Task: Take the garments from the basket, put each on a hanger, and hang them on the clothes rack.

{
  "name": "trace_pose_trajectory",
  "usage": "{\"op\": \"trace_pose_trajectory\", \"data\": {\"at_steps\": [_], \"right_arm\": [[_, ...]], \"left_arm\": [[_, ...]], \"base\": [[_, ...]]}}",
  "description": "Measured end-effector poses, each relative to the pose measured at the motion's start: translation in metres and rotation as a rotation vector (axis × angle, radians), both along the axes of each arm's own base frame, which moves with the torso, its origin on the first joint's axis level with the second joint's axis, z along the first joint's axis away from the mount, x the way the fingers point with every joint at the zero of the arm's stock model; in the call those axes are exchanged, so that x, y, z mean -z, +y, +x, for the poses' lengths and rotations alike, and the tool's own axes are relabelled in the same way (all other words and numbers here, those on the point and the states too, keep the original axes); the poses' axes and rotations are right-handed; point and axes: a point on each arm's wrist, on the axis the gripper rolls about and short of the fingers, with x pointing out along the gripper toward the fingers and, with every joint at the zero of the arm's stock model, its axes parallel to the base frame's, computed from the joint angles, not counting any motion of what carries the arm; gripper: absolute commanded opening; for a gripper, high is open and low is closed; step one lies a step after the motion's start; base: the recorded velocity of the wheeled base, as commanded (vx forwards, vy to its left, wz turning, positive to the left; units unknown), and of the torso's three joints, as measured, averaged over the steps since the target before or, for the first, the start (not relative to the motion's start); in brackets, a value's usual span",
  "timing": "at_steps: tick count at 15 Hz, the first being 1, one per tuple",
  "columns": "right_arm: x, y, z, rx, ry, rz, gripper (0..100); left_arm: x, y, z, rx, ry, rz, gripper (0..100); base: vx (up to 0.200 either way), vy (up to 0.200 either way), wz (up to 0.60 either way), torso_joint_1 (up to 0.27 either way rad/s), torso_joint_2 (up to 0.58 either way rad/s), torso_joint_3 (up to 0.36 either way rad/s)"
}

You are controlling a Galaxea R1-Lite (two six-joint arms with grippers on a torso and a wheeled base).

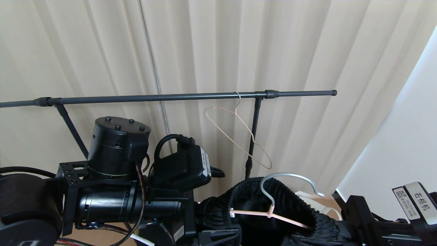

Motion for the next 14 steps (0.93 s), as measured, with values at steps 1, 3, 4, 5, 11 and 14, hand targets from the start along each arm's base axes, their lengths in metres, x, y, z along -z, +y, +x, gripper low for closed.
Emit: {"op": "trace_pose_trajectory", "data": {"at_steps": [1,3,4,5,11,14], "right_arm": [[-0.0001,-0.0004,-0.0005,0.0,-0.002,0.001,0],[-0.0003,-0.0009,-0.001,0.0,-0.003,0.002,0],[-0.0004,-0.001,-0.0011,0.0,-0.004,0.002,0],[-0.0003,-0.001,-0.0012,0.0,-0.003,0.002,0],[0.0005,-0.0017,-0.0019,0.006,-0.015,-0.004,0],[0.0006,-0.0017,-0.002,0.007,-0.015,-0.005,0]], "left_arm": [[0.0008,0.0002,-0.0003,0.0,0.001,0.002,100],[0.0032,0.0012,-0.0011,-0.002,0.008,0.009,100],[0.0039,0.0015,-0.0015,-0.002,0.01,0.011,0],[0.0044,0.0018,-0.0017,-0.002,0.011,0.012,0],[0.0029,0.0028,-0.0026,-0.013,0.006,0.013,0],[0.0009,0.0039,-0.0035,-0.035,0.017,0.006,0]], "base": [[0.0,0.0,0.0,0.0,0.0,0.0],[0.0,0.0,0.0,0.0,0.0,0.0],[0.0,0.0,0.0,0.0,0.0,0.0],[0.0,0.0,0.0,0.0,0.0,0.0],[0.0,0.0,0.0,0.0,0.0,0.0],[0.0,0.0,0.0,0.0,0.0,0.0]]}}
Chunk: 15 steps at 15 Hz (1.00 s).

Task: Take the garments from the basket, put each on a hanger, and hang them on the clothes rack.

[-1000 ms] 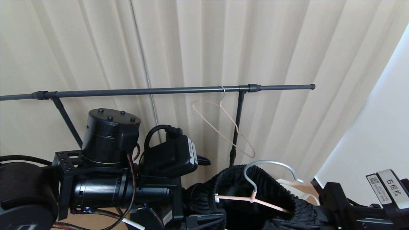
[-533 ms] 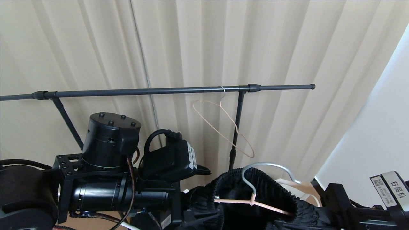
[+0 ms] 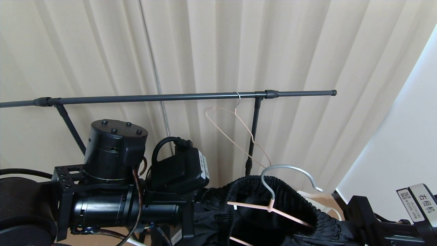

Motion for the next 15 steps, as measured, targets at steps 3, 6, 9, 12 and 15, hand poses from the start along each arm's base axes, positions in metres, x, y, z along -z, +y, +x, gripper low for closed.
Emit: {"op": "trace_pose_trajectory", "data": {"at_steps": [3,6,9,12,15], "right_arm": [[0.001,0.0,0.0,0.0,0.003,-0.003,100],[0.001,0.0,0.0,-0.001,0.008,-0.005,100],[0.001,-0.003,0.002,0.017,0.006,-0.006,100],[-0.001,-0.01,0.008,0.067,-0.005,0.007,100],[-0.004,-0.013,0.011,0.095,-0.014,0.021,100]], "left_arm": [[-0.001,0.0,0.0,-0.003,-0.003,-0.004,0],[-0.002,0.001,0.0,-0.028,-0.011,0.003,0],[-0.004,0.004,0.002,-0.056,-0.004,-0.006,0],[-0.01,0.012,0.003,-0.096,0.004,-0.03,0],[-0.013,0.021,0.002,-0.134,0.021,-0.047,0]], "base": [[0.0,0.0,0.0,0.0,0.0,0.0],[0.0,0.0,0.0,0.0,0.0,0.0],[0.0,0.0,0.0,0.0,0.0,0.0],[0.0,0.0,0.0,0.0,0.0,0.0],[0.0,0.0,0.0,0.0,0.0,0.0]]}}
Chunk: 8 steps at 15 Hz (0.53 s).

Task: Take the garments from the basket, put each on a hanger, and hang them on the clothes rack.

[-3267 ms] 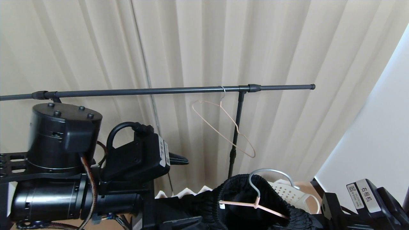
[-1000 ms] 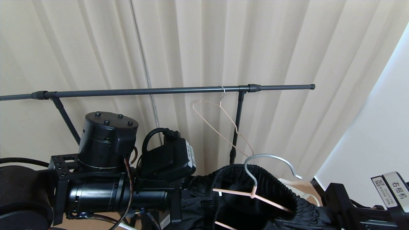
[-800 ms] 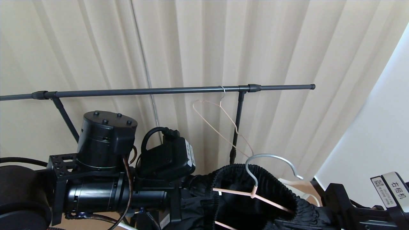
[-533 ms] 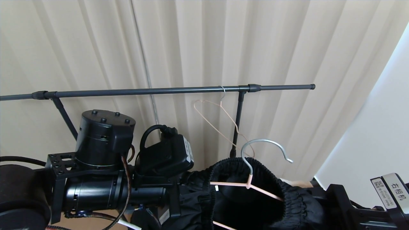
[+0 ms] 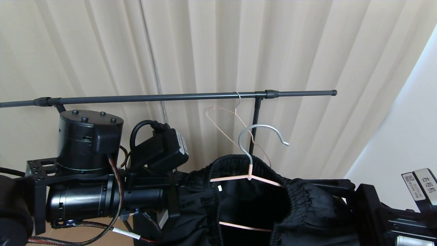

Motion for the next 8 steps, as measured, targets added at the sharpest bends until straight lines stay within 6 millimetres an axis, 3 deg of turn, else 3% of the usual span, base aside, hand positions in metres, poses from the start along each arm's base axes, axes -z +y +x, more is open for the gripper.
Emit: {"op": "trace_pose_trajectory", "data": {"at_steps": [8], "right_arm": [[-0.009,-0.021,0.012,0.075,-0.014,0.034,100]], "left_arm": [[-0.017,0.03,-0.012,-0.101,-0.009,-0.072,0]], "base": [[0.0,0.0,0.0,0.0,0.0,0.0]]}}
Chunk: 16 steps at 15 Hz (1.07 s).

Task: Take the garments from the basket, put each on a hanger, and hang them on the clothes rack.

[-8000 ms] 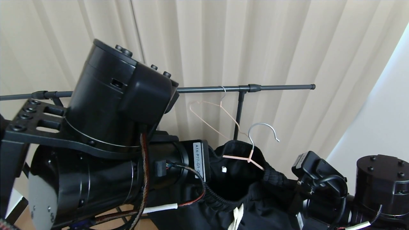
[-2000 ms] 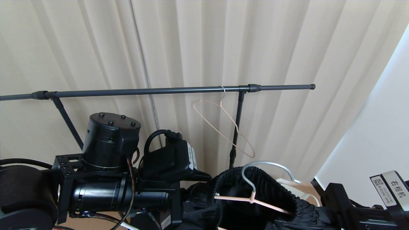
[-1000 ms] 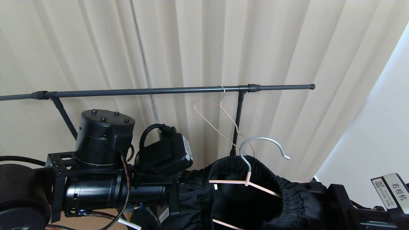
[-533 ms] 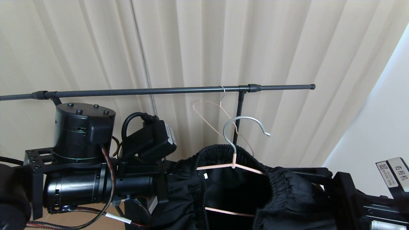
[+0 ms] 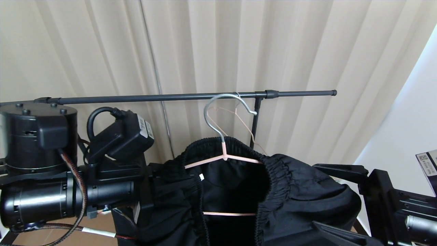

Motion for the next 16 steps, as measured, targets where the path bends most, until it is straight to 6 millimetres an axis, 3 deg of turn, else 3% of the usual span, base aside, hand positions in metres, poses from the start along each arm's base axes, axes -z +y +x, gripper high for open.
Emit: {"op": "trace_pose_trajectory", "data": {"at_steps": [8,16], "right_arm": [[0.007,-0.008,0.009,0.031,0.038,-0.012,100],[0.039,-0.017,0.042,0.107,0.056,-0.143,100]], "left_arm": [[-0.016,0.02,-0.014,-0.11,-0.029,-0.061,0],[-0.024,0.031,-0.019,-0.145,-0.065,-0.084,0]], "base": [[0.0,0.0,0.0,0.0,0.0,0.0],[0.0,0.0,0.0,0.0,0.0,0.0]]}}
